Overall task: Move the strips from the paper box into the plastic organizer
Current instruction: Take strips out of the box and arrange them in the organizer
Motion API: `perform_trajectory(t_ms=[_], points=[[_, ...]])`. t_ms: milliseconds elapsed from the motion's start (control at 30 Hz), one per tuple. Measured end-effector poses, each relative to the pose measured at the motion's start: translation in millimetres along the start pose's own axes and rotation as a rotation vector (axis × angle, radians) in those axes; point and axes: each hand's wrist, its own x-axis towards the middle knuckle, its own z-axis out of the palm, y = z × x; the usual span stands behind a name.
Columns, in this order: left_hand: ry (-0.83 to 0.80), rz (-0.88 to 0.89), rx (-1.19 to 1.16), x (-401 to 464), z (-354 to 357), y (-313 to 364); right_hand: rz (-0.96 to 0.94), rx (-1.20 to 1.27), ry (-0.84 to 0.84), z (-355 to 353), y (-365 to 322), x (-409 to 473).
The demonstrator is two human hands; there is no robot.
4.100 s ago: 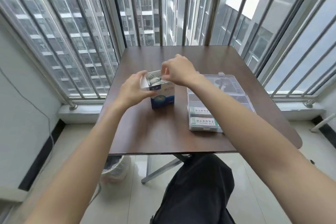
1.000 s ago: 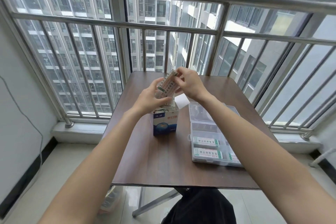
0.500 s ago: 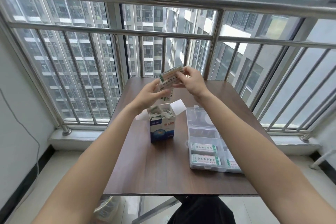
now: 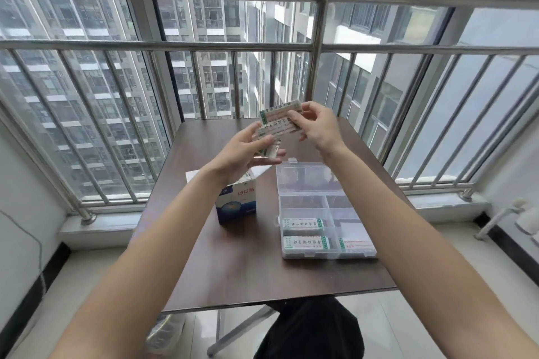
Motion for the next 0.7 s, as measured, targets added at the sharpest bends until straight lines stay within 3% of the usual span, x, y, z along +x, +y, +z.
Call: perform_trajectory(t_ms=[167,367,500,700], points=[[0.045,-0.052,0.185,2.6,23.5,-25.4,0.072,0.057,0.068,-30.7,23.7,-34.1],[0.034,-0.076,0.248,5.0,50.1,-54.6,0.164,0.179,0.129,-59.5,50.8,-69.3],[0.040,-0.101,0.248,6.1,64.4,-69.3,0.262,0.375,0.273,-83.0,58.1,-86.5],[0.009,-0.087,0.245,6.3,82.5,-77.0,0.302,0.315,0.177,-91.1,67.7,-104.2]])
